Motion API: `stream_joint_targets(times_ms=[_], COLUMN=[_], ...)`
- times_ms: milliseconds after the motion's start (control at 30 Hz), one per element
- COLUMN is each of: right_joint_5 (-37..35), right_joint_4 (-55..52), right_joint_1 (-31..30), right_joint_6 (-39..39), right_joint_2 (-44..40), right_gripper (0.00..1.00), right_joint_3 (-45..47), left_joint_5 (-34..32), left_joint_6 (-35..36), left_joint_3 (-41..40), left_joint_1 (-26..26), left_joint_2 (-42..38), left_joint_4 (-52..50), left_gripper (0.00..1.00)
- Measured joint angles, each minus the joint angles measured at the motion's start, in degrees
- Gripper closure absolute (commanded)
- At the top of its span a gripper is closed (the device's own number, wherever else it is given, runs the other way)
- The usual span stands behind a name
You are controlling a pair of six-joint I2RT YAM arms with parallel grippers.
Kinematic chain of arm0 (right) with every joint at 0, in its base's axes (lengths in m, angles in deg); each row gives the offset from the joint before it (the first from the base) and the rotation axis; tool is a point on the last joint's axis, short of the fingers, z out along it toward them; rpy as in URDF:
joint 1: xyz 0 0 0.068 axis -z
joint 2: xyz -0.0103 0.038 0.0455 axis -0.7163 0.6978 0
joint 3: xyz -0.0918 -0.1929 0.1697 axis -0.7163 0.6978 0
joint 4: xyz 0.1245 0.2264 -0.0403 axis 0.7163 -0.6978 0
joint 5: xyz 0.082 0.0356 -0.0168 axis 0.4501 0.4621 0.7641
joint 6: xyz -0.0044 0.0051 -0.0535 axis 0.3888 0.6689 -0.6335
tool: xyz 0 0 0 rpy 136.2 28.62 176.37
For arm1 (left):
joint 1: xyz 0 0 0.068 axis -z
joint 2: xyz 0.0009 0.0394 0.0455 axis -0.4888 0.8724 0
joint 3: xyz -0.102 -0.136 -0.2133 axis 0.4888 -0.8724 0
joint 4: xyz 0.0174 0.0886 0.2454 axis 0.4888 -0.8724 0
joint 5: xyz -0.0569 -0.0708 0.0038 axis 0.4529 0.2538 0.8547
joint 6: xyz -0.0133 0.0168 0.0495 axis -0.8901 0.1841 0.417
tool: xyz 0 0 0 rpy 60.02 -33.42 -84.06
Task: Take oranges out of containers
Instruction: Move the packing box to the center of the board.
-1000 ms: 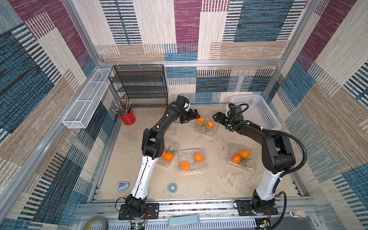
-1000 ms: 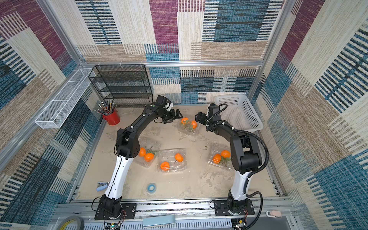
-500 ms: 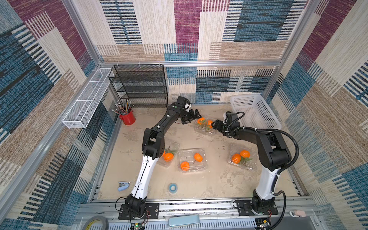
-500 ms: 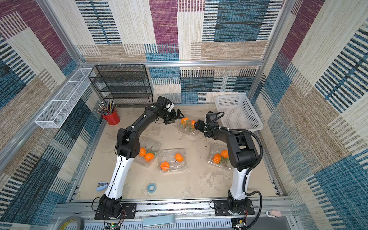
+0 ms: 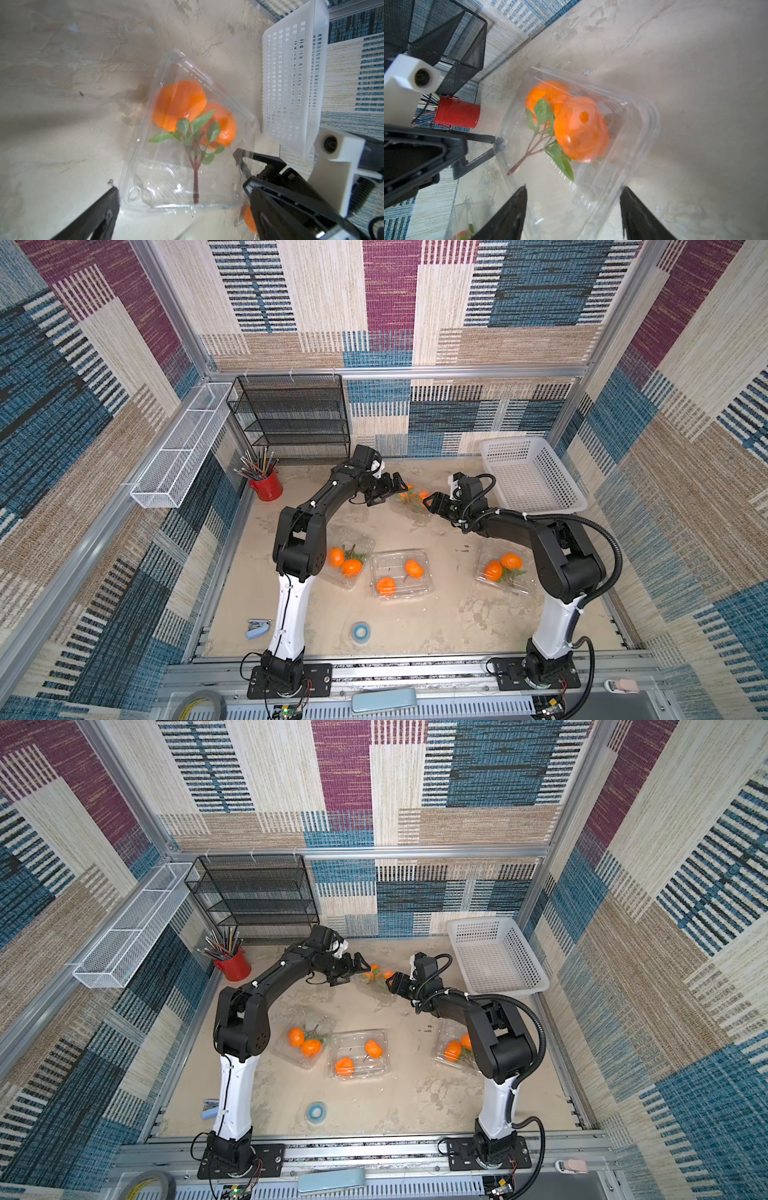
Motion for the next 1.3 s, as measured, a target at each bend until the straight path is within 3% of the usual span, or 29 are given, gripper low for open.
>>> stream_joint_targets(times_ms=[100,300,533,700,933,1067,1200,1300], right_joint_5=[-1.01,-2.69,-1.75,-0.24,2.45,3.96,5.33,7.19], right_joint_4=[-1.20,-3.63,-3.74,-2.84,-0.87,0.28,2.23,5.16], right_joint_1=[0.79,2.16,2.16,1.03,-0.94,-1.07,-0.37,1.25], right_joint_6=[-1.31,-4.11,-6.54,-7.61,-9.16,-9.40,-9.51,-8.55], right_joint_2=[1.31,6.75,9.27,9.42,9.35,8.46,6.23,3.82], right_gripper=[0.23,0.22,0.23,0.23,0.22,0.15,0.01,0.02], right_joint_3=[-2.01,-9.49,-11.23,-11.23,-10.86,-9.66,-6.84,-2.84], left_joint_5=[-2.97,-9.84,-6.97,-3.32,-1.25,-3.10,-4.44,-4.44], left_joint_6=[0.09,0.68,0.70,0.66,-0.11,-1.01,-1.07,-1.14], left_joint_3=[-0.07,7.85,14.71,9.77,-2.71,-5.77,-8.07,-9.11], left_joint_1=[-0.15,-2.49,-1.86,-1.42,-1.57,-1.55,-2.14,-2.75], left_joint_2=[-0.85,3.82,10.93,9.38,-0.28,-3.32,-3.74,-3.72], left_joint_4=[-1.16,-4.90,-4.20,0.20,6.78,6.38,4.50,3.61], left_gripper=[0.01,0.01,0.01,0.01,0.01,0.01,0.01,0.01])
